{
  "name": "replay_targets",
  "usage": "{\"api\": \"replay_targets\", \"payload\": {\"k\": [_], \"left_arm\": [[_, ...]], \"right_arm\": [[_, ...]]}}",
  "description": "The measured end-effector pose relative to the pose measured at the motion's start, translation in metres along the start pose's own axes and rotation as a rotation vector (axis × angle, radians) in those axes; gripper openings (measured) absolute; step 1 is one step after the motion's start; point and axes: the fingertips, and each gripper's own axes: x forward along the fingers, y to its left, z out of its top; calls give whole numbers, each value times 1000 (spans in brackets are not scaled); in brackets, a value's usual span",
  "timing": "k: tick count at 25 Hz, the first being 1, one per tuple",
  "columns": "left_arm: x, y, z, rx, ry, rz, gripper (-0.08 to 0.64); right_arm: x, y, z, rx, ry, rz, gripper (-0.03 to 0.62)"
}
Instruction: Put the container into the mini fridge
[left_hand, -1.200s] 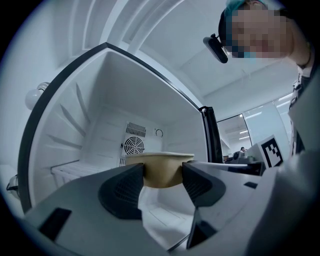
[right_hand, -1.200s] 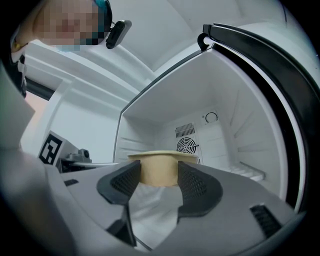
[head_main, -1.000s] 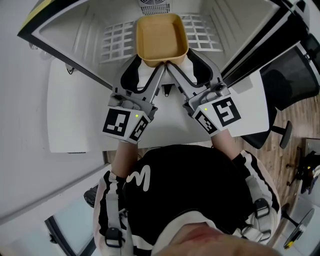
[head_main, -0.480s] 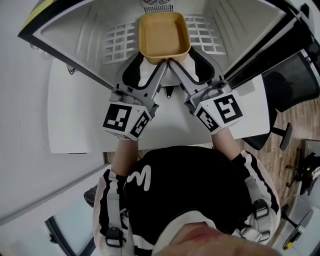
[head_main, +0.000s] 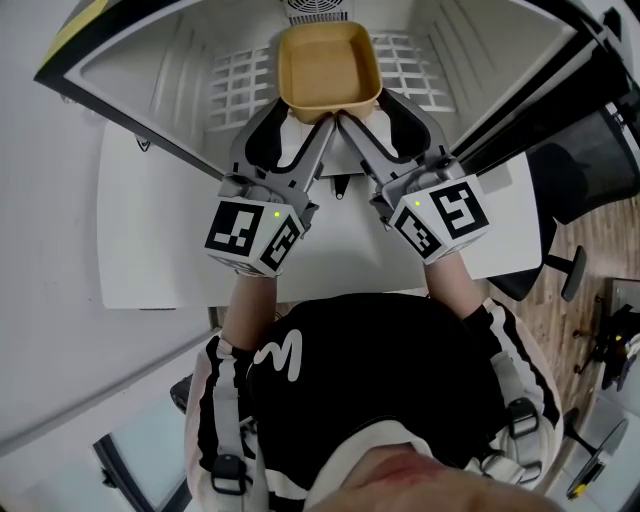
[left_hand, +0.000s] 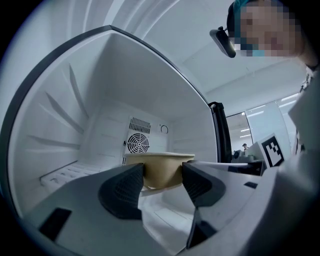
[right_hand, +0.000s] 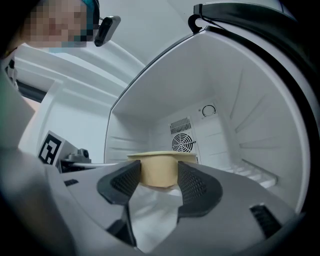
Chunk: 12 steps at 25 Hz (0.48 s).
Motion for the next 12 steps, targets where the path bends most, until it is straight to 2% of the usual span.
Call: {"api": "replay_targets", "payload": {"k": [12], "left_arm": [[9, 7, 0, -18, 14, 7, 249]], "right_arm": [[8, -7, 0, 17, 15, -10, 242]]}}
